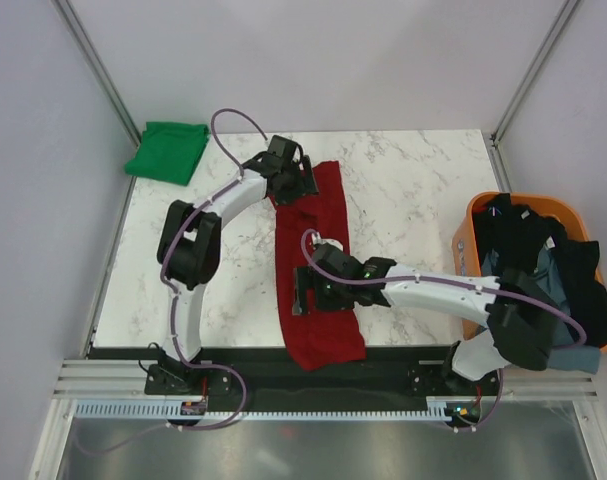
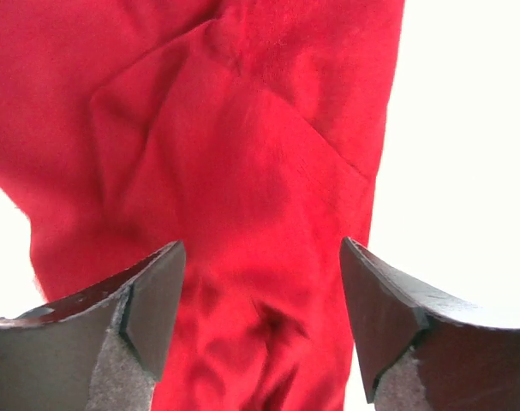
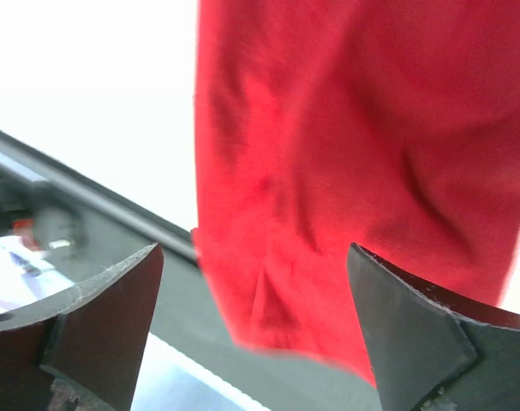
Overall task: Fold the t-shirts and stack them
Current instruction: Fold the tshirt
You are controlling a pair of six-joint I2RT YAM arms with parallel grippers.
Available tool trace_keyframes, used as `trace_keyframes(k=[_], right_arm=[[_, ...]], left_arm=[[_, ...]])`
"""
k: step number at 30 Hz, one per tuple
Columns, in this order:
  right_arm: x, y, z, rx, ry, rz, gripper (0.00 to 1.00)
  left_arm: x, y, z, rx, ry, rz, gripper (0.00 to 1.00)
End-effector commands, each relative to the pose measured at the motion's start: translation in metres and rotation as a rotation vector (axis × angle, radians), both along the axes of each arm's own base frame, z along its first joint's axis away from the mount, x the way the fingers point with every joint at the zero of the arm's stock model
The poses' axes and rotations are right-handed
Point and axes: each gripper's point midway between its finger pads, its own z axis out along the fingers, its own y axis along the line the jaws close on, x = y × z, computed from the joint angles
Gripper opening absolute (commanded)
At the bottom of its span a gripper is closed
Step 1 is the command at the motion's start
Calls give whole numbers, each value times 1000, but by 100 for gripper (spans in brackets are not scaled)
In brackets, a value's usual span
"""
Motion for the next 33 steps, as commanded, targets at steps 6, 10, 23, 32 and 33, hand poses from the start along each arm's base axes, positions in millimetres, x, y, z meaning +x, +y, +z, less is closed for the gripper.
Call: trace_keyframes(k=[6, 10, 23, 32, 33], right_arm=[[50, -13, 115, 6, -211, -99, 98], [89, -12, 113, -28, -231, -110, 98], [247, 16, 55, -106, -261, -122, 97], [324, 36, -27, -17, -175, -144, 97], [329, 37, -31, 6, -163, -150, 97]], left_arm=[[-41, 40, 164, 115, -238, -129, 86], [-101, 72, 191, 114, -277, -133, 88], [-284, 153, 163, -22, -447, -40, 85], [-297, 147, 170, -72, -562, -122, 90], [-295, 147, 165, -63, -542, -119, 89]])
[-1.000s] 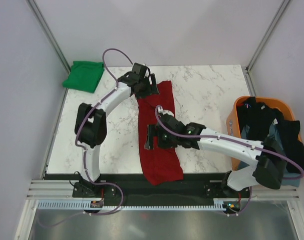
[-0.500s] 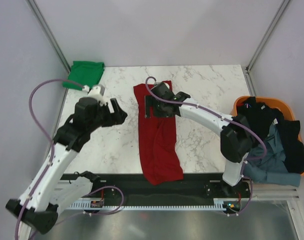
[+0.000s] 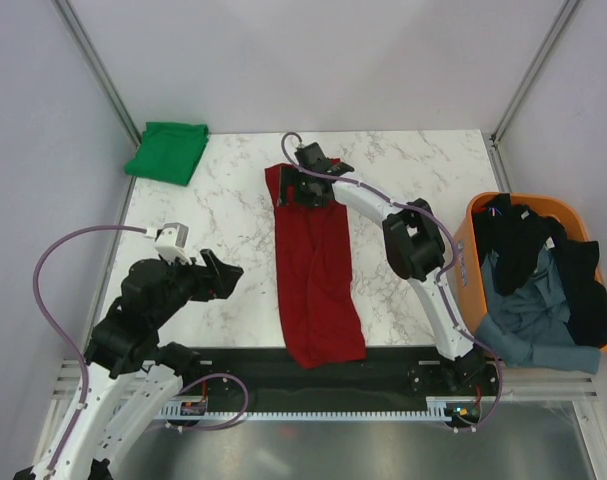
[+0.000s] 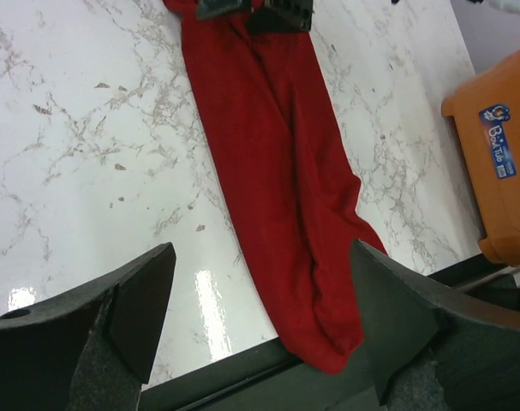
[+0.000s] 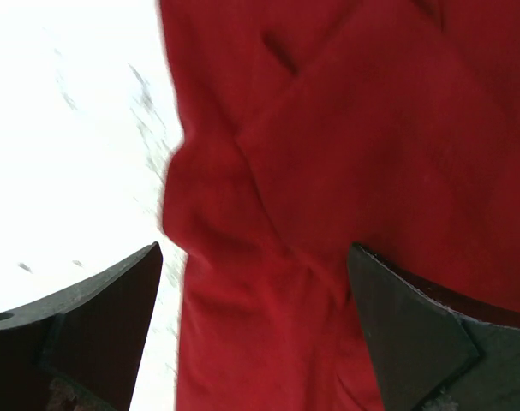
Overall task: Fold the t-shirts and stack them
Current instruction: Fold the tshirt
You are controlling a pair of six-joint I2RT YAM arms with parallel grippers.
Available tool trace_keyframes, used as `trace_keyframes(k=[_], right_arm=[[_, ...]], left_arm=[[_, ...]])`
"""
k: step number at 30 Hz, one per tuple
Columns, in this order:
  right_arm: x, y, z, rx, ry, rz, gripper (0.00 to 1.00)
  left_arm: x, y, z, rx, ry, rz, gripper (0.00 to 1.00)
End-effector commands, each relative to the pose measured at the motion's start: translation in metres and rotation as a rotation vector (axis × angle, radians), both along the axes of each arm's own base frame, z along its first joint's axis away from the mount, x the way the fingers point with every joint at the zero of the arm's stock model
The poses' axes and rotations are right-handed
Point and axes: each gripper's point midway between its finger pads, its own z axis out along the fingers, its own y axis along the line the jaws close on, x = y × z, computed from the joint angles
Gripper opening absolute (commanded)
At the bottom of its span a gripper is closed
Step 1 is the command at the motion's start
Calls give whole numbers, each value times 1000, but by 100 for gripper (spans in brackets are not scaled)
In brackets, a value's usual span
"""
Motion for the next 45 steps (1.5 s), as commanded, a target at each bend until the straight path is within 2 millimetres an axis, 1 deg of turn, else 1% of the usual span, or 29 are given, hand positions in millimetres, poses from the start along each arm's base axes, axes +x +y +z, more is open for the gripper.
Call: trace_keyframes(k=[1, 2, 3, 5, 6, 7, 8, 9, 10, 11, 15, 18, 21, 22, 24, 25, 27, 28, 30, 31, 33, 34, 36, 39, 41, 42, 43, 44, 45], right_arm=[[40, 0, -10, 90, -20, -18, 96], [48, -7, -27, 88, -2, -41, 96], [65, -22, -29, 115, 3, -104, 96], [91, -25, -34, 193, -19, -158, 96], [102, -26, -34, 230, -28, -174, 96], [125, -26, -11, 294, -84, -193, 97], [131, -27, -31, 287, -73, -206, 97], [142, -31, -29, 295, -94, -229, 97], [157, -27, -11, 334, -151, -229, 97], [162, -29, -23, 349, -150, -233, 98], [180, -25, -6, 489, -221, -186, 98], [173, -6, 27, 562, -290, -16, 98], [164, 0, 94, 560, -425, 100, 98], [158, -1, 139, 574, -484, 124, 98], [148, -3, 182, 587, -533, 156, 98], [137, -8, 227, 600, -590, 167, 98], [121, -19, 252, 569, -587, 148, 98], [98, -32, 275, 553, -594, 131, 98], [78, -58, 280, 487, -596, 23, 98], [42, -78, 275, 453, -565, -16, 98], [7, -103, 258, 399, -521, -124, 98], [-33, -121, 240, 364, -480, -158, 98], [-98, -134, 202, 306, -390, -175, 98], [-158, -148, 157, 220, -300, -198, 98], [-200, -156, 122, 208, -222, -192, 97], [-221, -165, 88, 172, -145, -201, 94], [-242, -166, 70, 192, -100, -193, 90], [-243, -164, 76, 221, -101, -202, 90], [-257, -165, 58, 212, -69, -186, 87]], left_arm=[[7, -8, -1, 6, -3, -38, 88], [7, -10, -3, 6, 6, -47, 88], [7, -11, -4, 8, 15, -51, 90], [8, -11, -3, 6, 14, -54, 92], [8, -10, -4, 4, 15, -44, 93], [9, -7, -2, 2, 4, -34, 96], [8, -7, -1, 0, 2, -31, 97], [9, -4, 0, -3, -5, -18, 97], [9, -2, 1, -5, -11, -11, 97], [10, -1, 1, -5, -13, -5, 97], [13, 0, -2, -2, 6, 6, 100], [15, 1, -5, 4, 18, 15, 100], [17, 4, -7, 7, 24, 32, 100], [17, 4, -7, 7, 26, 38, 100], [20, 5, -11, 19, 48, 49, 100], [22, 5, -13, 27, 57, 49, 100], [29, 1, -20, 40, 105, 40, 100], [31, -1, -16, 39, 108, 39, 100], [38, -6, -16, 37, 132, 28, 100], [41, -9, -16, 13, 142, 36, 100], [45, -12, -25, -3, 182, 52, 100], [46, -14, -42, -12, 247, 71, 100], [41, -19, -67, -24, 321, 69, 98], [29, -32, -98, -74, 398, 35, 94], [28, -36, -102, -115, 388, 34, 92], [24, -35, -117, -111, 416, 45, 91], [20, -38, -126, -126, 433, 42, 89], [22, -41, -124, -136, 428, 38, 89], [18, -41, -137, -132, 453, 39, 87]])
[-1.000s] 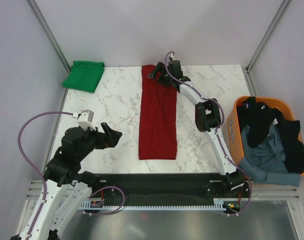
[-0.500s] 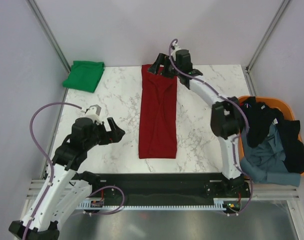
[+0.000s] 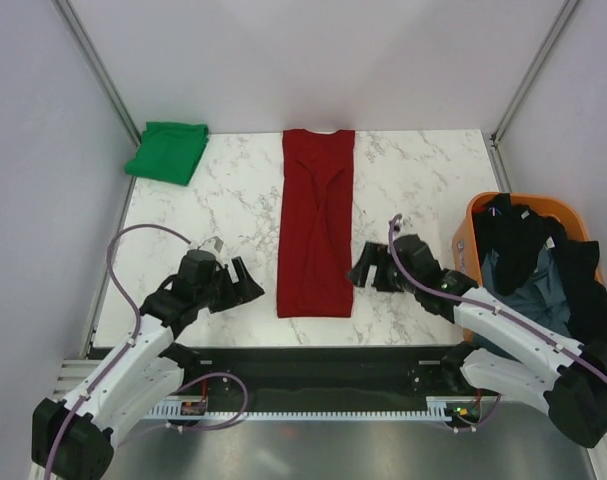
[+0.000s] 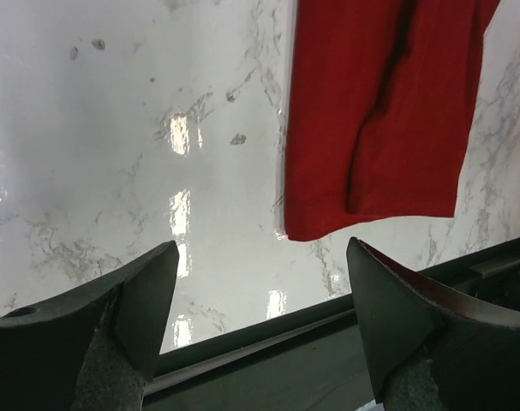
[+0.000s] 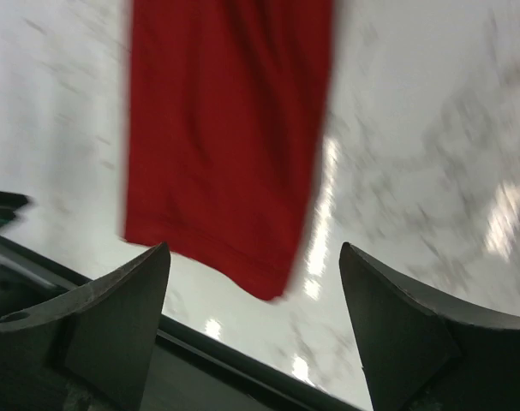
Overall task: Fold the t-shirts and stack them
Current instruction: Fold the tshirt
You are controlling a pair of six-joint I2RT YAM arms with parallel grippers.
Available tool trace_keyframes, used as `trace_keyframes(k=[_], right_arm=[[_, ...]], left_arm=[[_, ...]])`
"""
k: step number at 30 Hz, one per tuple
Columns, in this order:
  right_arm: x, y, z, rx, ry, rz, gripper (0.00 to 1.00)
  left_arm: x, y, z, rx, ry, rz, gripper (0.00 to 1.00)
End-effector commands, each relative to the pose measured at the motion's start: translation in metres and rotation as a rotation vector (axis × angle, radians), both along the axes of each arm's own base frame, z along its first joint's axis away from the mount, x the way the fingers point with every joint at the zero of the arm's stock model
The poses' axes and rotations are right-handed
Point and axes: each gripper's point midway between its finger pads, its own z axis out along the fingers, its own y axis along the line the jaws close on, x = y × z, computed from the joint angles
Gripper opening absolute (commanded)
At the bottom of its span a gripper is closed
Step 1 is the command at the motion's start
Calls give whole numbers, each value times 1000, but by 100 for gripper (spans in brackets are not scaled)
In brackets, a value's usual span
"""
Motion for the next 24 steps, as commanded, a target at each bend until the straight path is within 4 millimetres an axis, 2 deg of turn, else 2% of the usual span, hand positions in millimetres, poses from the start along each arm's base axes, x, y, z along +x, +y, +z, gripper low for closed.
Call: trace_keyframes(k=[1, 3, 5, 6, 8, 9, 14, 16, 19, 20, 22, 23, 24], right_arm=[[-42, -19, -62, -58, 184, -55, 87], [-55, -17, -82, -84, 238, -47, 87], [-62, -11, -92, -97, 264, -28, 86], [-63, -7, -99, -99, 275, -20, 86], [-65, 5, -102, -81, 267, 7, 86], [-67, 6, -110, -89, 286, 4, 86], [-66, 12, -124, -101, 289, 8, 84], [-67, 12, -132, -117, 301, 6, 79], [-69, 11, -139, -119, 309, 3, 63], [-70, 10, -141, -121, 313, 2, 55], [-70, 9, -144, -125, 314, 0, 49], [-71, 8, -144, -126, 312, -1, 42], [-71, 7, -145, -130, 314, -3, 39]], left_arm=[[6, -19, -1, -109, -12, 20, 86], [3, -25, -16, -93, 18, 7, 85], [2, -32, -22, -85, 23, -15, 85], [1, -32, -31, -70, 48, -9, 85], [2, -40, -33, -80, 42, -29, 84], [0, -40, -41, -68, 60, -34, 84], [-6, -46, -63, -38, 109, -61, 82], [-7, -48, -71, -41, 121, -61, 82], [-8, -50, -78, -48, 129, -60, 77], [-10, -51, -81, -45, 138, -65, 72], [-12, -54, -83, -47, 143, -71, 68], [-13, -55, -84, -41, 142, -77, 66], [-15, -56, -86, -39, 147, -75, 65]])
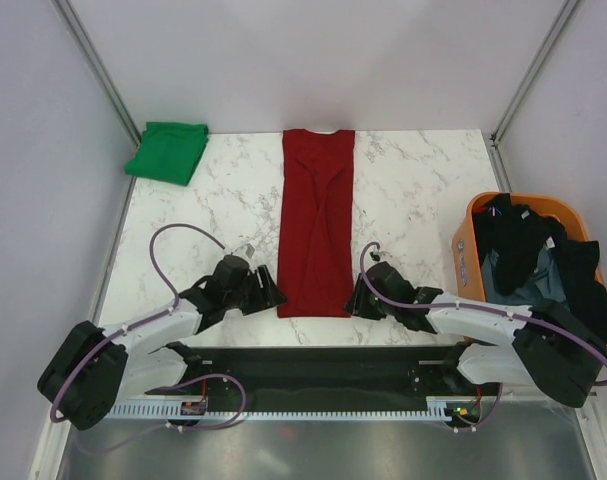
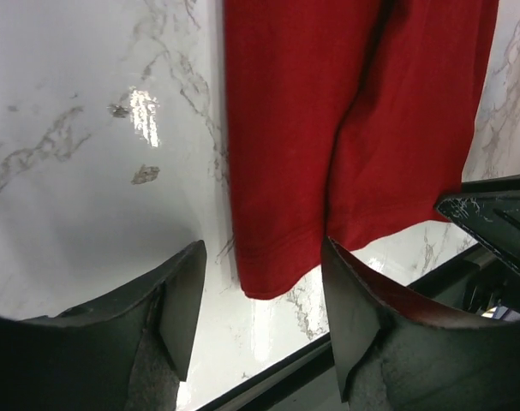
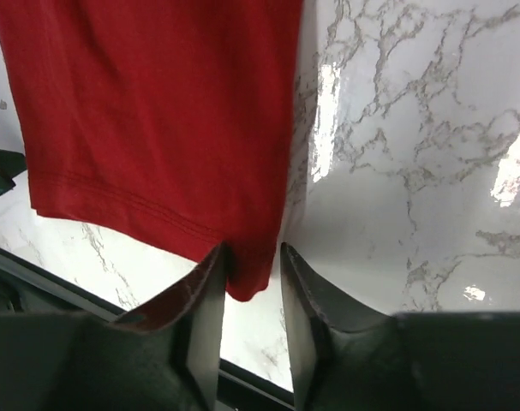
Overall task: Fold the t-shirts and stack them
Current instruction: Fold the tshirt
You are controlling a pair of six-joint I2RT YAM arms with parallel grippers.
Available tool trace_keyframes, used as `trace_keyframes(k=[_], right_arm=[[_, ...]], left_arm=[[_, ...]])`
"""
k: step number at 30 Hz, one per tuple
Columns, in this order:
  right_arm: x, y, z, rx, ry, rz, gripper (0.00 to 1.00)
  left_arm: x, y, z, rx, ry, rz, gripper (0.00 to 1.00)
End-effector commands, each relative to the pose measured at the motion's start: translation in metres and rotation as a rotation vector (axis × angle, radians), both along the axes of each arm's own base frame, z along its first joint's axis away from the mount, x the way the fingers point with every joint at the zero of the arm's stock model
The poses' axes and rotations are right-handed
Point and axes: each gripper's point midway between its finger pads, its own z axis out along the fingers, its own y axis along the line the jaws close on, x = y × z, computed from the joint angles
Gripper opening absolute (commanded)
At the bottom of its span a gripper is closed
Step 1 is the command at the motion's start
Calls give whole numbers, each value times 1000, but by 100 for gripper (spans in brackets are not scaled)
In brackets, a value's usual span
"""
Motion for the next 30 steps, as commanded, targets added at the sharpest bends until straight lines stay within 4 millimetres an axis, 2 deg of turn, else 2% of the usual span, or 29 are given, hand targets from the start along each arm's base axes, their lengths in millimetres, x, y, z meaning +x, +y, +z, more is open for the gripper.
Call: trace_keyframes(k=[1, 6, 7, 8, 9, 10, 11, 13, 14, 15, 17, 18, 20, 22, 23, 28, 29, 30], right_arm=[[-6, -11, -16, -47, 19, -14, 37], [-7, -10, -20, -55, 26, -7, 33], [-6, -10, -20, -52, 25, -6, 31], [-7, -9, -21, -51, 26, -5, 30], [-7, -11, -23, -59, 29, -7, 28], [-7, -11, -22, -56, 27, -7, 25], [-7, -11, -22, -56, 27, -7, 17], [-7, -10, -17, -53, 30, -5, 5], [-7, -10, -10, -63, 35, -7, 0], [-7, -11, -6, -71, 34, -9, 0], [-7, -17, 11, -92, 27, -32, 0], [-8, -19, 16, -100, 28, -40, 0], [-15, -22, 28, -106, 28, -48, 0], [-23, -23, 32, -106, 33, -44, 0], [-31, -21, 33, -98, 44, -32, 0], [-55, -3, 42, -78, 47, 17, 0], [-64, 4, 50, -89, 45, 46, 0], [-60, 3, 56, -100, 19, 14, 0]], left_arm=[[-18, 5, -25, 46, 67, 8, 63], [-28, -1, -35, 36, 89, -1, 51], [-30, -3, -36, 40, 89, -12, 44], [-30, -4, -37, 46, 88, -10, 29], [-30, -4, -38, 46, 93, -8, 22], [-30, -4, -38, 47, 92, -8, 12], [-29, -4, -37, 46, 88, -6, 2], [-28, -5, -32, 45, 85, -5, 2], [-24, -8, -22, 42, 72, -3, 2], [-31, -1, -22, 79, 102, 3, 2], [-22, -7, 13, 43, 19, 17, 2], [-31, 0, 16, 71, 42, 16, 2], [-27, 1, 46, 42, -30, 32, 2], [-36, 8, 52, 48, -19, 30, 2], [-39, 6, 61, 19, -31, 18, 2], [-65, -5, 70, -54, 10, -35, 2], [-67, -4, 74, -49, 11, -33, 2], [-71, -6, 83, -71, 9, -35, 2]])
